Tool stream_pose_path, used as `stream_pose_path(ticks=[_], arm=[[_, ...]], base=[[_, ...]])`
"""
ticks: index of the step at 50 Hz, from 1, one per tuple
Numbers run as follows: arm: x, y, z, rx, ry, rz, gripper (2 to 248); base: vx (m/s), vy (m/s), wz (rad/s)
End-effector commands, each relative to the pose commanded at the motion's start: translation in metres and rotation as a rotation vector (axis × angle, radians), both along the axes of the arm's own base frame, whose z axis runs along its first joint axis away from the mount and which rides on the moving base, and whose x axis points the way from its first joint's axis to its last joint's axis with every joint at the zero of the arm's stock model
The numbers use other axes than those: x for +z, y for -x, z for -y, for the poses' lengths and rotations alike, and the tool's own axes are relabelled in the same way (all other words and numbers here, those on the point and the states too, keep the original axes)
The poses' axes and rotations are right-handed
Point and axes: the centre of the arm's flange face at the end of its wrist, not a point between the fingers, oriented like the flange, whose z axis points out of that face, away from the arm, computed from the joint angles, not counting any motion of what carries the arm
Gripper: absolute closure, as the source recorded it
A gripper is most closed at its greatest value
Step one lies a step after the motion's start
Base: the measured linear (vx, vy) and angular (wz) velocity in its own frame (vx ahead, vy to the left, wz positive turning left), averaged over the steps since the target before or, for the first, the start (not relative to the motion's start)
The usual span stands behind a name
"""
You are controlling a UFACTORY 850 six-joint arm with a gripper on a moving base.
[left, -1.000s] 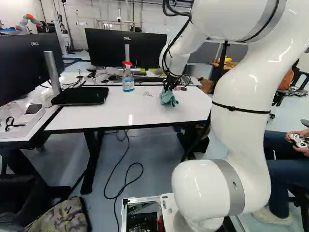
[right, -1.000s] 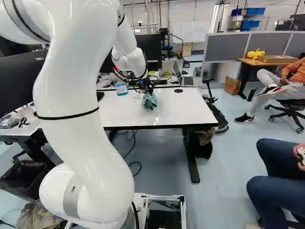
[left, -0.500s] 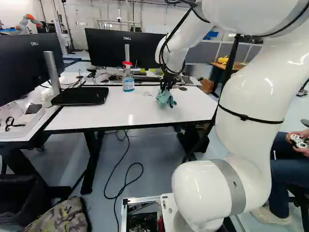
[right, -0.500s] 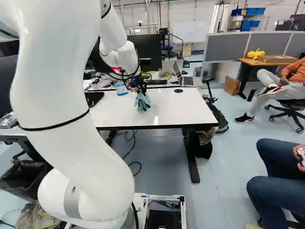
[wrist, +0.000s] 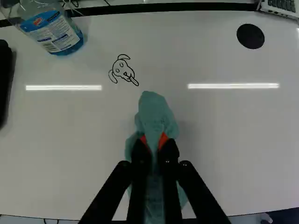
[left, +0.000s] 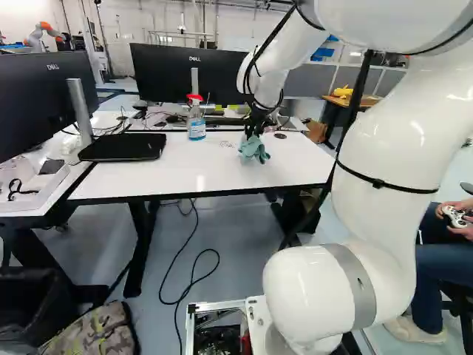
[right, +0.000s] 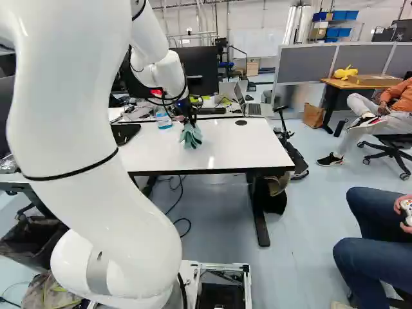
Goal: Clean the table with the green towel
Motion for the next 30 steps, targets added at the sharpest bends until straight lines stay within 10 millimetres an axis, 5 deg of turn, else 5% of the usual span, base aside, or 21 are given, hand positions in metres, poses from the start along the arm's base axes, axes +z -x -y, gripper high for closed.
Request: stream_pose_path(ticks=[30], arm=[[0.006, -0.074, -0.002, -0.019, -0.023, 0.230, 213]], base=[[0.000, 0.000, 0.000]])
